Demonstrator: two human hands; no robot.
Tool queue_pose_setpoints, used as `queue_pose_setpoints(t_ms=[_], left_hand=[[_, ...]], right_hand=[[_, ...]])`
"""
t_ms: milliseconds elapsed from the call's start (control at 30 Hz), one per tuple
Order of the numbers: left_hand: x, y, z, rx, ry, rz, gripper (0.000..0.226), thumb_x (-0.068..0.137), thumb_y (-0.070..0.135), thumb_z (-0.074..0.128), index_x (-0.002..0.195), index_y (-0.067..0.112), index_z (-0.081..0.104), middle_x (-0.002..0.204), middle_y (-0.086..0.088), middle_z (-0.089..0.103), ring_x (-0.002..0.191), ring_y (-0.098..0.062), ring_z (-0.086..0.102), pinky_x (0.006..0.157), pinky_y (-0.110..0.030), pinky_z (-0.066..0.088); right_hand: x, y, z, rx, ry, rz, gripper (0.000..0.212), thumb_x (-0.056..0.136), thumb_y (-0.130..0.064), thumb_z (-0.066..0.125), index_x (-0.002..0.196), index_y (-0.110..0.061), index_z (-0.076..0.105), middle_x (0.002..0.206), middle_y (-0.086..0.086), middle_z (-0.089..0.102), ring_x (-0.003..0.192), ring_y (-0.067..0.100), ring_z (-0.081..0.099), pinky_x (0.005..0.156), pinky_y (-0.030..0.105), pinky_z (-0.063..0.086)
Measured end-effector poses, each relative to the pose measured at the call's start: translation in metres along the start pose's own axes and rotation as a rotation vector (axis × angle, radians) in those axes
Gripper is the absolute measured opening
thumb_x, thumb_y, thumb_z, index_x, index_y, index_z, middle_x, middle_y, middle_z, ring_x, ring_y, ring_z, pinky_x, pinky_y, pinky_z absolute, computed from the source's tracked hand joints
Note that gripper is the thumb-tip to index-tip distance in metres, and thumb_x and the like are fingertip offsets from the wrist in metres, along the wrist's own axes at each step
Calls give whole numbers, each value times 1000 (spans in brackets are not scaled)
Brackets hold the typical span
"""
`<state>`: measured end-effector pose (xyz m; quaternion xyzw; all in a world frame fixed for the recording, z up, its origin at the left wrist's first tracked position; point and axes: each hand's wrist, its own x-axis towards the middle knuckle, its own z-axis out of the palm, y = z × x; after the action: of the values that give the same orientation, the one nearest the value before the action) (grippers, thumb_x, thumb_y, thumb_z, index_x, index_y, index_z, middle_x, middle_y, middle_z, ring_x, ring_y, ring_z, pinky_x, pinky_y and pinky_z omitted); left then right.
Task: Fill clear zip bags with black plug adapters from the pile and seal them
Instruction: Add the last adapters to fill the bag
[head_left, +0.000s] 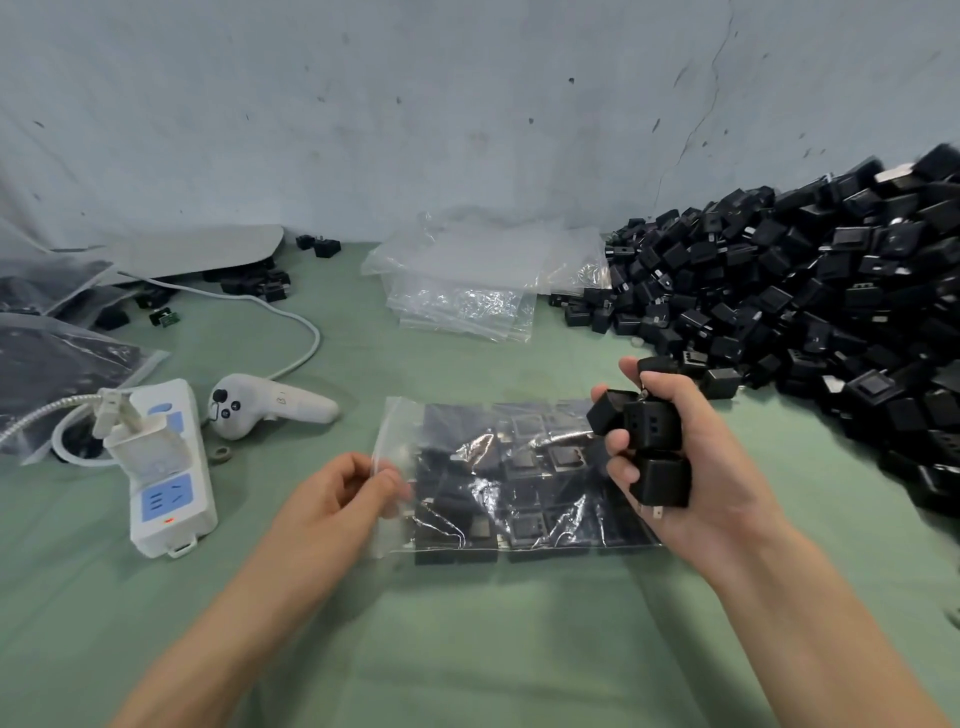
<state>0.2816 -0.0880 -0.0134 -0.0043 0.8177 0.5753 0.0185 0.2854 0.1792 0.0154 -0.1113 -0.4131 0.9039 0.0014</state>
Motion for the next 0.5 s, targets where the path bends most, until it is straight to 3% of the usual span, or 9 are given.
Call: queue_pose_setpoints(t_ms=[67,167,233,300,400,433,500], left_hand=[[-2,3,4,-21,-5,3,17,100,24,53,92,16,65,90,4,76,76,-2,63,67,-11,44],[-5,6,11,24,-155,9,27,105,27,41,104,6,59,92,14,77,86,6,66,69,-6,40],[-6,10,10,25,-170,17,34,105,29,39,109,3,61,93,17,76,87,4,65,75,-11,39],[-4,11,5,-7,-83,20,29,104,32,41,111,11,60,92,15,76,85,-3,66,74,-22,41],[-3,20,-3,-24,216,155,15,100,37,49,109,29,58,89,18,72,78,-8,65,69,-25,44],[-5,26,-3,-46,234,227,18,97,44,51,108,32,59,91,17,70,76,-6,65,69,-24,45],[-9,40,5,-129,104,313,29,90,59,53,105,36,64,94,11,71,76,-6,67,68,-20,50]], right_hand=[[0,0,0,-1,5,2,25,94,-29,60,119,-25,61,91,7,73,50,14,54,37,21,39],[-1,1,2,4,-5,8,27,93,-29,61,120,-24,61,90,7,73,50,14,54,37,21,38],[-4,3,8,-7,-44,10,30,90,-30,63,119,-23,63,90,7,73,50,14,54,37,22,38],[-6,6,14,-75,-104,-3,29,84,-32,67,112,-24,69,88,8,71,50,16,54,37,24,38],[-11,13,24,-480,-174,-200,11,91,-28,68,97,-36,72,87,0,72,55,14,58,44,25,44],[-12,17,28,-709,-178,-330,16,92,-30,67,104,-41,69,89,-6,72,57,9,59,48,22,45],[-12,30,36,-1182,-175,-627,34,88,-40,66,120,-48,57,96,-13,70,69,3,62,59,19,48]])
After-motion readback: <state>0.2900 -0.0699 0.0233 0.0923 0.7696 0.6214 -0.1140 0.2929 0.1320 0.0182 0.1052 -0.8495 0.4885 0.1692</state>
